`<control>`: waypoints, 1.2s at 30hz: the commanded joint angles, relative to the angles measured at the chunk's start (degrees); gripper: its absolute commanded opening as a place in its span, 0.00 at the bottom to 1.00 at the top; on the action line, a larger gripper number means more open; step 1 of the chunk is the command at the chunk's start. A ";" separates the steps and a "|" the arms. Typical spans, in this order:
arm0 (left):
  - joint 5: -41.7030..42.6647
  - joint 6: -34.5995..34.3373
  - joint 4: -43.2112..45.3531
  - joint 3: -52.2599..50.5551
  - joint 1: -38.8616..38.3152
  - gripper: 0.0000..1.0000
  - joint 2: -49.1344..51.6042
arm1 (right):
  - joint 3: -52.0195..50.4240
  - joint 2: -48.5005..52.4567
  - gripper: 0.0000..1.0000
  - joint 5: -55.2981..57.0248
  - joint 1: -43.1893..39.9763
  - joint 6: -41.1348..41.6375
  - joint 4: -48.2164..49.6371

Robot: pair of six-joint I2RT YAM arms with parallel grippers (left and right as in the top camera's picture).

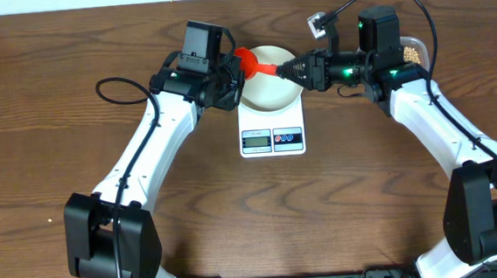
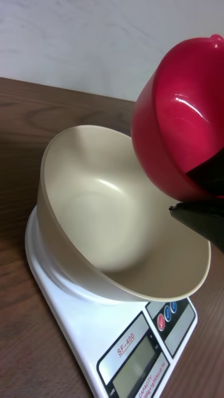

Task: Scoop item into bowl and weigh 50g on scale
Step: 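Reach the right gripper over and grasp the scoop from the left gripper, then open the left gripper and carry the scoop right to the chickpea tub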

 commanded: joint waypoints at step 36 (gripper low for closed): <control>-10.01 31.95 -2.60 0.04 -0.22 0.75 -0.07 | 0.98 0.37 0.01 1.01 -9.94 4.63 -0.72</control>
